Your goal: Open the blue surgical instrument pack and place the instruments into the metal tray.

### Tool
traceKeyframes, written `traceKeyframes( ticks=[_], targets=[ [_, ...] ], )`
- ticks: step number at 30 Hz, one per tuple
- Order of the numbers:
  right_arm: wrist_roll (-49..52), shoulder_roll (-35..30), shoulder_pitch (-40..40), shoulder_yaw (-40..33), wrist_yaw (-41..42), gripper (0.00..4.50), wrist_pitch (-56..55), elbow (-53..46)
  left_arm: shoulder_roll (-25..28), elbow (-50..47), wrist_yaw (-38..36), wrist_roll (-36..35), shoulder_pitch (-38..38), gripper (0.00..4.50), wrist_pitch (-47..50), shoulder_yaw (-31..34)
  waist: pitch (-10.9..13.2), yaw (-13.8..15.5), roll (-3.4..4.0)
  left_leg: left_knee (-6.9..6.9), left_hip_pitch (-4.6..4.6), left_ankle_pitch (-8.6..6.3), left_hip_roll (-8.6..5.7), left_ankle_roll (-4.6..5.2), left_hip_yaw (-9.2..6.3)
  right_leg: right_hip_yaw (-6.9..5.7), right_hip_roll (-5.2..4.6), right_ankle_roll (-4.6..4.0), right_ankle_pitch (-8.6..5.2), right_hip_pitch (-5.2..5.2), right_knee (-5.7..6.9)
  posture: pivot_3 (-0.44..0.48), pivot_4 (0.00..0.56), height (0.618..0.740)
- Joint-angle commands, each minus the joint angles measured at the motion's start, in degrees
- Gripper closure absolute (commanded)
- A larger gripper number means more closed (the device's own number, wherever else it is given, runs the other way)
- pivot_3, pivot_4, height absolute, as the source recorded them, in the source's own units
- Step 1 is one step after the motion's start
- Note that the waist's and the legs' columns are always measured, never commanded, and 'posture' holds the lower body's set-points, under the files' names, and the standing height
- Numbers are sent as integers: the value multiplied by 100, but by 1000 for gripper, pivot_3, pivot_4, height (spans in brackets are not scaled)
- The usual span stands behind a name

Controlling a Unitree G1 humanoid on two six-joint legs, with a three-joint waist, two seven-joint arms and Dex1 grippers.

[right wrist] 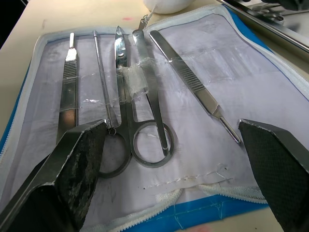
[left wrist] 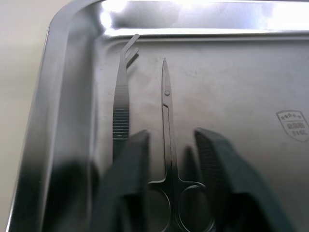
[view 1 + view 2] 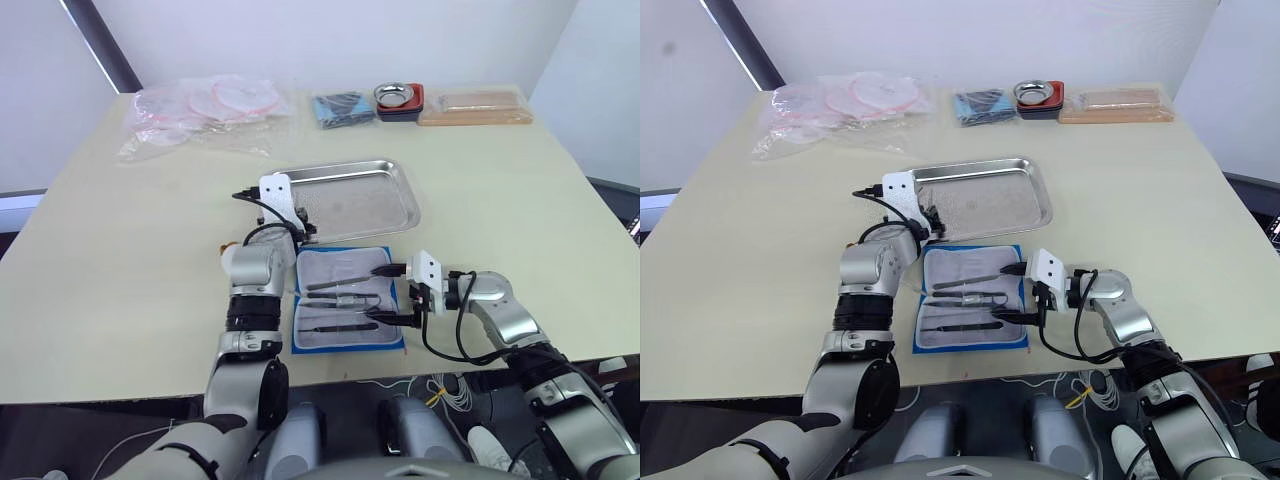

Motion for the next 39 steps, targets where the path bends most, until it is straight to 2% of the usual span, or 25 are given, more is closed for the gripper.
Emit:
traceKeyframes(
  ticks=[1, 2, 11, 18, 22, 27, 30, 35, 39],
  targets=[
    [-639, -104, 382, 414, -216, 0, 333, 666, -8, -176, 45, -20, -74, 1062, -93, -10, 0, 0, 0, 0, 0, 0, 0, 0, 0, 0, 0, 0, 0, 0, 0, 0, 150, 740],
    [-638, -105, 384, 413, -217, 0, 338, 660, -18, -218, 36, -37, -76, 678, -95, -11, 0, 0, 0, 0, 0, 0, 0, 0, 0, 0, 0, 0, 0, 0, 0, 0, 150, 740],
    [-618, -82, 367, 415, -199, 0, 358, 673, 23, -638, -390, -172, -136, 678, -226, -200, 0, -1, 0, 0, 0, 0, 0, -2, 2, 0, 0, 0, 0, 1, 0, 0, 150, 740],
    [-630, -67, 333, 403, -212, 0, 314, 748, 474, -1093, -1207, -243, 102, 678, -181, -563, 0, -12, 1, 0, 1, 0, 0, -2, 2, 0, 2, -1, 0, 0, 0, 0, 150, 740],
    [-570, -81, 388, 385, -163, 0, 343, 638, 941, -1697, -2212, -552, 413, 678, -336, -790, 1, -22, 3, -1, 2, 0, 1, -3, 0, 3, 1, -1, -1, 0, 0, 0, 150, 740],
    [-563, -87, 382, 382, -132, 0, 326, 659, 1676, -1956, -3452, -859, 682, 678, -850, -824, 2, -15, 4, -1, 1, 0, 2, -4, -4, 3, 0, -3, -2, -2, 0, 0, 150, 740],
    [-552, -98, 367, 367, -109, 0, 322, 674, 2416, -1933, -4507, -1011, 905, 678, -1157, -888, 3, -35, 10, -5, 3, -1, 5, -4, -3, 10, 1, -6, -4, -3, -2, 0, 150, 740],
    [-539, -123, 366, 343, -76, 0, 307, 691, 3166, -1735, -5682, -1436, 1036, 678, -1485, -687, 6, -34, 7, -8, 1, -1, 7, -4, -8, 8, -4, -28, -16, -6, -7, 0, 150, 740],
    [-518, -156, 356, 317, -14, 0, 296, 709, 3844, -1741, -7031, -1827, 1419, 678, -1974, -584, 8, -36, 13, -9, 1, -1, 28, -4, -1, 13, -10, -29, -17, -7, -15, 0, 150, 740]
  ],
)
